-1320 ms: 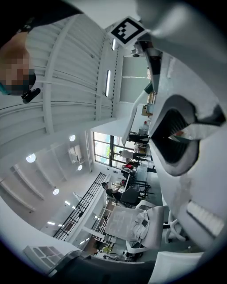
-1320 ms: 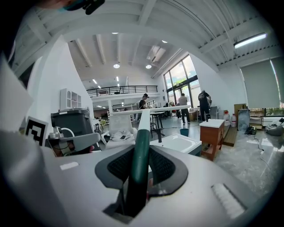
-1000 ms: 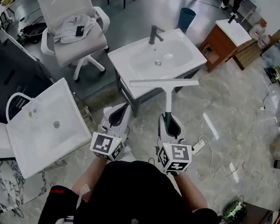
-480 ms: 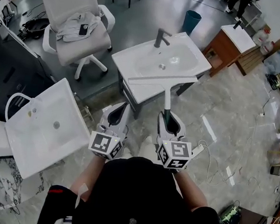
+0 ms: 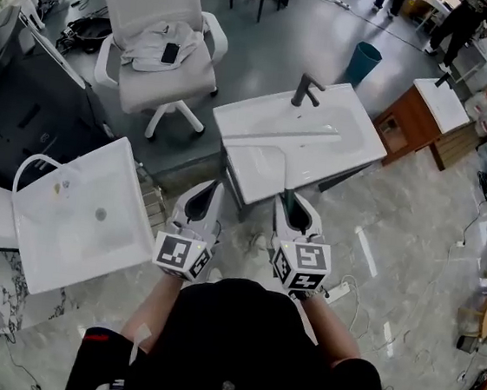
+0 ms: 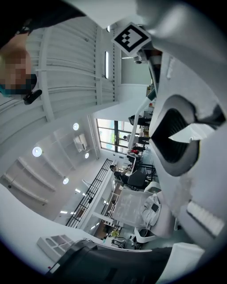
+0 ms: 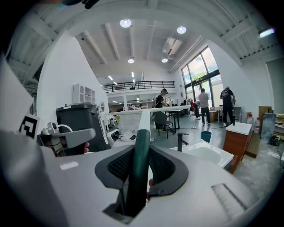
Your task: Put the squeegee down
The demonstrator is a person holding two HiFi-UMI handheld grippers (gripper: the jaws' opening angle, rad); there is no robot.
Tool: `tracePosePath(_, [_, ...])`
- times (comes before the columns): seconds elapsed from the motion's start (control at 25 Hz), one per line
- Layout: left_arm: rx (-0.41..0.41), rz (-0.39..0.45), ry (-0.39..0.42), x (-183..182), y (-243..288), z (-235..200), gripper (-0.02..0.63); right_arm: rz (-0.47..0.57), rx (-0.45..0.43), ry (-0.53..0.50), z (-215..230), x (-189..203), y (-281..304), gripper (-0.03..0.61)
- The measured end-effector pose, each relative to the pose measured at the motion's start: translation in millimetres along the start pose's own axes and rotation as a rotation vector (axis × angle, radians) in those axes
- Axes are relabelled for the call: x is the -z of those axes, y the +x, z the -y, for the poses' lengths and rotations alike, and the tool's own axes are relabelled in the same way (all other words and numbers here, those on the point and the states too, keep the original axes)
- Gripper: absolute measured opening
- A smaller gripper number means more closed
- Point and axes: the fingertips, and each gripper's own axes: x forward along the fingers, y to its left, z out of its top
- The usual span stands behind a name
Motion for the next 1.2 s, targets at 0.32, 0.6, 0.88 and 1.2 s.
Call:
tracePosePath(0.32, [-0.124, 0.007, 0.01, -1, 46, -22, 0.002, -0.034, -0.105, -0.022, 31, -19, 71, 0.097])
tracePosePath(0.6, [-0.232, 0.021, 0.015, -1, 77, -28, 0.002, -0.063, -0.208, -0.033, 51, -27, 115, 0.097])
tracePosePath(0.88, [-0.33, 0.027, 0.038, 3, 98, -26, 0.002, -0.094, -0.307, -0.034, 66, -27, 145, 0.097])
tracePosePath(1.2, [-0.424, -0.002, 0.027, 23, 89, -40, 0.002, -0.14, -0.352, -0.038, 62, -12, 170, 0.097])
